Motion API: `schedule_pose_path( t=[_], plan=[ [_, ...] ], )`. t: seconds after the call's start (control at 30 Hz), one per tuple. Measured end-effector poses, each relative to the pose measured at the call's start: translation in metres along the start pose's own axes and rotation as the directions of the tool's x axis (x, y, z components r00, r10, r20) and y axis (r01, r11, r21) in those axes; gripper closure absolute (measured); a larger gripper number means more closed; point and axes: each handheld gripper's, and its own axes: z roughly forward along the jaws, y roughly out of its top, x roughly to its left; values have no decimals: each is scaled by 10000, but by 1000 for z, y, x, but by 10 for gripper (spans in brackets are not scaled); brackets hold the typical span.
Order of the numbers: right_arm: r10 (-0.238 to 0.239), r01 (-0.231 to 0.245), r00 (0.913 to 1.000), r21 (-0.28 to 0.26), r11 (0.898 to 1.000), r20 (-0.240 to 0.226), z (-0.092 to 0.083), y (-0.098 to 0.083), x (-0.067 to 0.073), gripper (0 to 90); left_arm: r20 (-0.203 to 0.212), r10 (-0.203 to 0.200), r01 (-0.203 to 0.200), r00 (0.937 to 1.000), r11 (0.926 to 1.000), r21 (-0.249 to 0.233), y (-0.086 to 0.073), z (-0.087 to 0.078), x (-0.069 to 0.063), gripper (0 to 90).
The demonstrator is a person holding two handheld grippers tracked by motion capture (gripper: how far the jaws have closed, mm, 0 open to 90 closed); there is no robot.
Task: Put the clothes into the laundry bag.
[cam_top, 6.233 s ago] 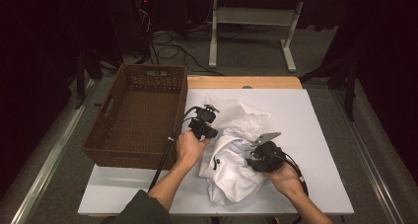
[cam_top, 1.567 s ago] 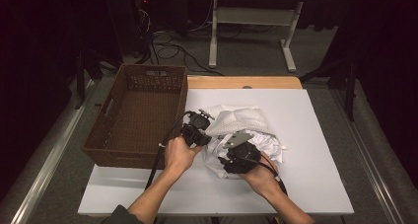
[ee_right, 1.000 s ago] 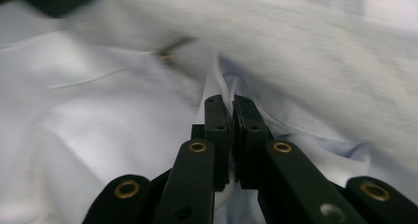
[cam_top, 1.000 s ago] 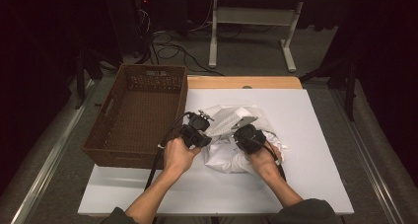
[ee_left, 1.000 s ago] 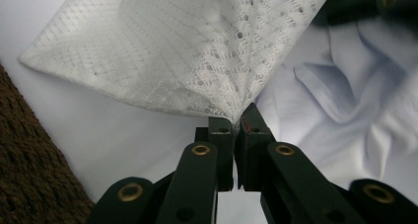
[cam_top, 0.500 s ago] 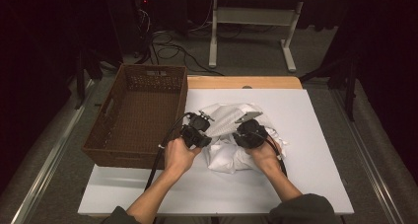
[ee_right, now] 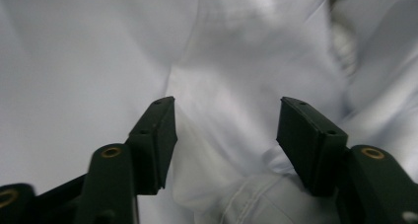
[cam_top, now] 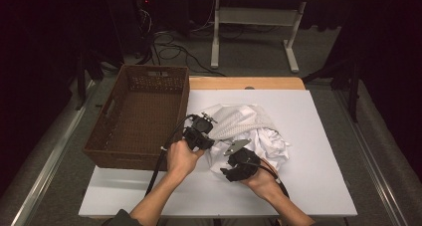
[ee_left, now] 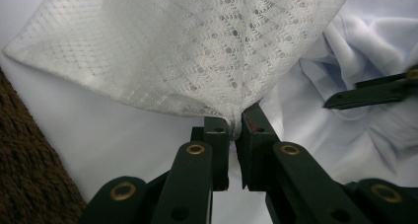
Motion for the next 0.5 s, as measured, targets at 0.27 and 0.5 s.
schedule_pose_path(
  t=[0.27, 0.5],
  plan=[
    [-61, 74, 9998, 627, 9980, -213, 24, -8, -4, 430, -76, 48, -47, 10000, 9998, 193, -1, 8, -1, 826],
    [-356, 370, 9992, 802, 9961, -194, 21, -7, -9, 900, -115, 21, -19, 9999, 9998, 202, -2, 10, -3, 825]
  ],
)
